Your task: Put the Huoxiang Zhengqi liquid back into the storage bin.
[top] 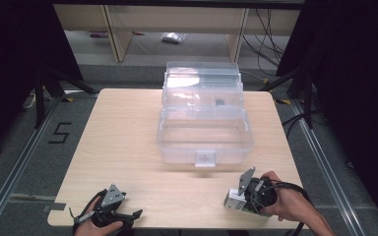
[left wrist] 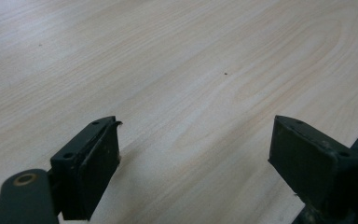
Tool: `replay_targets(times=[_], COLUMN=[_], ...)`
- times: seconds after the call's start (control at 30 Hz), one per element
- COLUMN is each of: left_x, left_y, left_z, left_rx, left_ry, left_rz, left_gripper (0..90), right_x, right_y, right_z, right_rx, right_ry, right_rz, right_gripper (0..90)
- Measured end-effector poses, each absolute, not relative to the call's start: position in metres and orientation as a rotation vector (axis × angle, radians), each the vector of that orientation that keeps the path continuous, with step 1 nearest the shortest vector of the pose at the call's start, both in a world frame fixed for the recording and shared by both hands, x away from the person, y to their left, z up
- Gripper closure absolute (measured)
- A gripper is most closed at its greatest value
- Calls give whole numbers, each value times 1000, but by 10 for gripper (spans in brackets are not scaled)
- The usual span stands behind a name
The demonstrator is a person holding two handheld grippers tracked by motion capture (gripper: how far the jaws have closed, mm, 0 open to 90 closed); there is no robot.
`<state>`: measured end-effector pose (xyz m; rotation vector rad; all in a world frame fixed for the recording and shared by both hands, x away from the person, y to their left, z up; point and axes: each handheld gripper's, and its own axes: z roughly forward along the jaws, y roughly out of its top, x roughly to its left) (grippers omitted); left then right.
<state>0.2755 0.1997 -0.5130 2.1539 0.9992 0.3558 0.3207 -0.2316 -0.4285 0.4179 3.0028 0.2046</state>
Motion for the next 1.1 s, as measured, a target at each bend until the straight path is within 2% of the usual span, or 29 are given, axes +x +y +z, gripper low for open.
replay_targets(times=[0.8,1.1], left_x=[275,276], left_y=[200,200], left_z=[-512,-513], left_rx=[2142,2152], left_ry=[1003,999], left_rz=[356,354], left_gripper=[155,155], right_x=[344,351], right_y=[-211,-202], right_z=[-375,-367], right_rx=[355,362], right_ry=[2987,2999], right_rz=[299,309], right_gripper=[643,644])
